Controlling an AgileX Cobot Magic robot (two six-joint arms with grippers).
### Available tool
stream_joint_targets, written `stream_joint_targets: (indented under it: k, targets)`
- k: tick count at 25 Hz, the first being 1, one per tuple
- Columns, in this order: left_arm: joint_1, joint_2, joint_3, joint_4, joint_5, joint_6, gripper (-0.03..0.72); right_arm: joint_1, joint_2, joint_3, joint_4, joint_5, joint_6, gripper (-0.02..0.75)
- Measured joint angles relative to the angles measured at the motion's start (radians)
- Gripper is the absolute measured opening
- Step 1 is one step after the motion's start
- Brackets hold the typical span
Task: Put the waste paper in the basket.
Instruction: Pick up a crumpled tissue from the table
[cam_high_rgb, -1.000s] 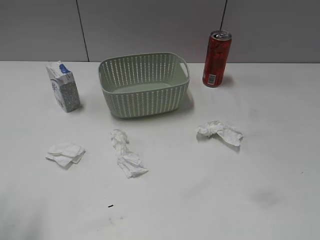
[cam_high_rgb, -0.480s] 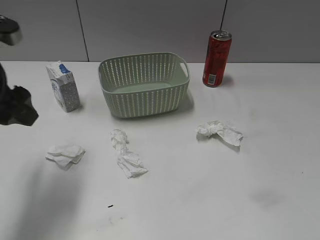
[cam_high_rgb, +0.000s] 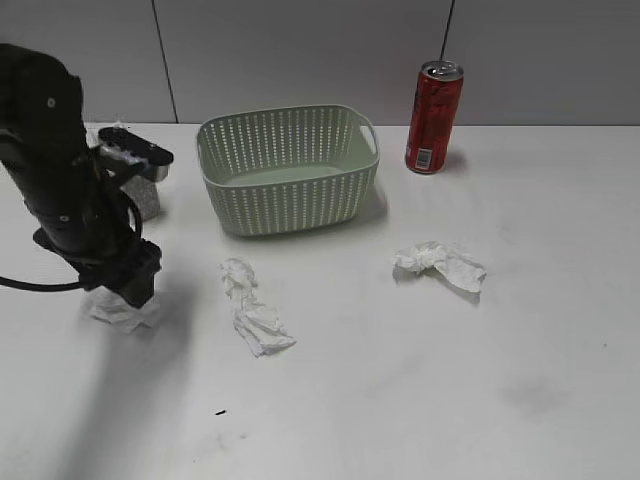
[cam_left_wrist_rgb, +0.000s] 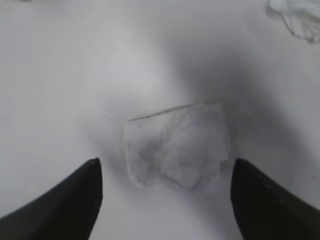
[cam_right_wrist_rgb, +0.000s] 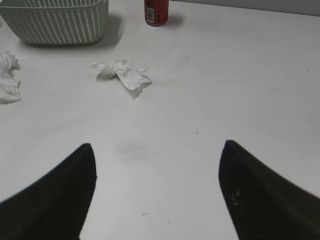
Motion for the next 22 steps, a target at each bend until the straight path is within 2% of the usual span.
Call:
stream_joint_targets:
  k: [6, 10, 15, 22]
  targets:
    - [0.0, 0.093, -0.001, -0.001, -0.06, 0.0, 0.587, 0.0, 0.0, 0.0, -0.002, 0.0, 0.0, 0.58]
    - [0.0, 0.101, -0.001, -0.015, -0.103, 0.0, 0.553, 0.0, 0.0, 0.0, -0.003, 0.0, 0.0, 0.58]
    - [0.0, 0.107, -0.001, -0.037, -0.104, 0.0, 0.496, 0.0, 0.0, 0.0, -0.003, 0.0, 0.0, 0.58]
    - [0.0, 0.136, -0.002, -0.042, -0.067, 0.0, 0.488, 0.0, 0.0, 0.0, -0.004, 0.0, 0.0, 0.58]
